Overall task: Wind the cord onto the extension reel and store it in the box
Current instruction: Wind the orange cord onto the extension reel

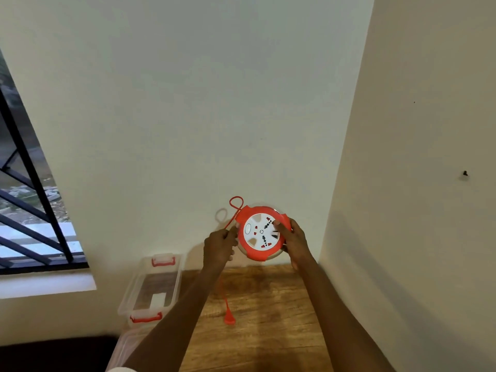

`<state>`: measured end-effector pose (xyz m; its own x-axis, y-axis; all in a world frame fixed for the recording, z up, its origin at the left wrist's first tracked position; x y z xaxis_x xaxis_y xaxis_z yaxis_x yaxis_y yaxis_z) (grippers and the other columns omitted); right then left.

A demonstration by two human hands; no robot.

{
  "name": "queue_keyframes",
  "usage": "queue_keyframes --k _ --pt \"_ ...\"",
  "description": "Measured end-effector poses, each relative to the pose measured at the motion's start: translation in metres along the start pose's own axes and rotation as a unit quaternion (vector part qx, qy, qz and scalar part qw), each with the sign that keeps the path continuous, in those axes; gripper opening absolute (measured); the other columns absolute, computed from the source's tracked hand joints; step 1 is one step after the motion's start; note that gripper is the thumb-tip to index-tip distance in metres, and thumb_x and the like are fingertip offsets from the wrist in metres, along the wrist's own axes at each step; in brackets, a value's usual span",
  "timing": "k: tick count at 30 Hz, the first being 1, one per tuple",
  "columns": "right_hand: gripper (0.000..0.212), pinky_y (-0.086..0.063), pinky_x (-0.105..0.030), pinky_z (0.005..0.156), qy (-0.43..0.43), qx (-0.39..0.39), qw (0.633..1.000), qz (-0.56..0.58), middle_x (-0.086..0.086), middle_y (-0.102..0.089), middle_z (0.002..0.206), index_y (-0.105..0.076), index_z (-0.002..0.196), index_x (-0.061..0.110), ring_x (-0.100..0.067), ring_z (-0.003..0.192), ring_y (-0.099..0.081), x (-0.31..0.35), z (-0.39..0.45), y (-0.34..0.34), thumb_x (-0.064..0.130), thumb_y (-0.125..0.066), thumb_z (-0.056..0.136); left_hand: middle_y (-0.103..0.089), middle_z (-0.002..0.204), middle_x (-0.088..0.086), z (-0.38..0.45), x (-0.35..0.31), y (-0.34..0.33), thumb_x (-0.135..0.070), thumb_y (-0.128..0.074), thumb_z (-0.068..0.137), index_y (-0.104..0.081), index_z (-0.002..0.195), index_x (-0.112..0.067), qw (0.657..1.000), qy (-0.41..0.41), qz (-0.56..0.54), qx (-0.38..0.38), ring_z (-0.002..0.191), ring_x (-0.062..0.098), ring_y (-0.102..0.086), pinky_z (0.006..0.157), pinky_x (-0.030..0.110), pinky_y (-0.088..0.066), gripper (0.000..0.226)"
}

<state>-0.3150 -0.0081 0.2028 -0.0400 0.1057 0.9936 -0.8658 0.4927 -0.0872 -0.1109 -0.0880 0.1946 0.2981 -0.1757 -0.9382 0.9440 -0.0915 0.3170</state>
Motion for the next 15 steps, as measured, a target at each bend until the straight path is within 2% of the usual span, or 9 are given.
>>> queue_keyframes --k 2,4,5,7,9,11,13,15 --pt "0.048 -0.062 -0.040 0.081 0.018 -0.004 1.000 0.019 0.001 -0.069 0.120 -0.054 0.130 0.029 -0.024 0.101 -0.071 0.005 -0.002 0.001 0.042 -0.072 0.087 -0.069 0.080 -0.004 0.002 -0.009 0.008 -0.054 -0.057 0.093 -0.063 0.087 -0.018 0.992 -0.050 0.082 -0.086 0.063 0.012 -0.063 0.055 0.018 -0.048 0.037" --pt "0.046 -0.063 -0.036 0.078 0.039 -0.012 0.999 0.015 0.004 -0.069 0.118 -0.055 0.127 0.032 -0.022 0.101 -0.070 0.012 -0.004 0.004 0.041 -0.073 0.086 -0.064 0.087 -0.004 0.004 -0.019 0.014 -0.048 -0.063 0.092 -0.056 0.093 -0.018 0.986 -0.086 0.067 -0.122 0.072 0.012 -0.061 0.059 0.017 -0.045 0.031" --pt "0.046 -0.062 -0.033 0.077 0.049 -0.015 0.999 0.001 0.006 -0.069 0.118 -0.055 0.127 0.033 -0.021 0.101 -0.070 0.015 -0.005 0.005 0.041 -0.074 0.086 -0.062 0.093 -0.005 0.008 -0.023 0.013 -0.043 -0.066 0.091 -0.056 0.100 -0.017 0.988 -0.102 0.050 -0.101 0.080 0.013 -0.062 0.065 0.020 -0.049 0.030" --pt "0.046 -0.060 -0.024 0.071 0.067 -0.016 0.997 -0.029 0.011 -0.067 0.117 -0.053 0.127 0.036 -0.018 0.100 -0.069 0.020 -0.007 0.006 0.041 -0.074 0.086 -0.063 0.106 -0.005 0.014 -0.026 0.005 -0.039 -0.066 0.093 -0.056 0.118 -0.015 0.993 -0.107 0.045 -0.003 0.094 0.015 -0.063 0.081 0.029 -0.054 0.036" --pt "0.043 -0.057 -0.018 0.065 0.080 -0.020 0.995 -0.048 0.015 -0.065 0.115 -0.052 0.125 0.038 -0.016 0.098 -0.068 0.021 -0.009 0.007 0.041 -0.073 0.087 -0.066 0.111 -0.003 0.016 -0.028 -0.001 -0.041 -0.063 0.095 -0.056 0.125 -0.014 0.992 -0.074 0.049 0.088 0.097 0.018 -0.066 0.086 0.034 -0.054 0.042" --pt "0.042 -0.055 -0.014 0.062 0.087 -0.027 0.994 -0.063 0.016 -0.064 0.115 -0.051 0.124 0.038 -0.014 0.098 -0.067 0.021 -0.012 0.008 0.041 -0.072 0.087 -0.069 0.107 0.003 0.017 -0.027 -0.001 -0.041 -0.065 0.093 -0.057 0.120 -0.012 0.991 -0.045 0.026 0.123 0.088 0.020 -0.070 0.080 0.032 -0.057 0.040" --pt "0.044 -0.055 -0.013 0.062 0.097 -0.035 0.992 -0.072 0.015 -0.063 0.116 -0.050 0.127 0.036 -0.014 0.099 -0.066 0.021 -0.013 0.010 0.039 -0.071 0.088 -0.071 0.097 0.005 0.017 -0.025 0.002 -0.037 -0.067 0.093 -0.060 0.109 -0.011 0.991 -0.033 0.023 0.124 0.077 0.018 -0.071 0.072 0.030 -0.058 0.031" --pt "0.045 -0.054 -0.011 0.062 0.113 -0.040 0.989 -0.088 0.017 -0.061 0.116 -0.049 0.127 0.036 -0.013 0.098 -0.065 0.022 -0.013 0.011 0.035 -0.072 0.089 -0.070 0.093 0.006 0.017 -0.025 0.004 -0.031 -0.067 0.094 -0.062 0.100 -0.010 0.991 -0.033 0.042 0.120 0.075 0.018 -0.069 0.071 0.030 -0.057 0.022"
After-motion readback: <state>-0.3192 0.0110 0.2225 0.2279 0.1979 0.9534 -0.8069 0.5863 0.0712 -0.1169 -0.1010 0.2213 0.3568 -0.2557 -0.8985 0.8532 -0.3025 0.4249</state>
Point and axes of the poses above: each hand's wrist, its own z-axis towards the middle knuckle, its own y-axis out of the back of the hand, x = y × z, the point moved 4 cm from there along z, towards the middle knuckle
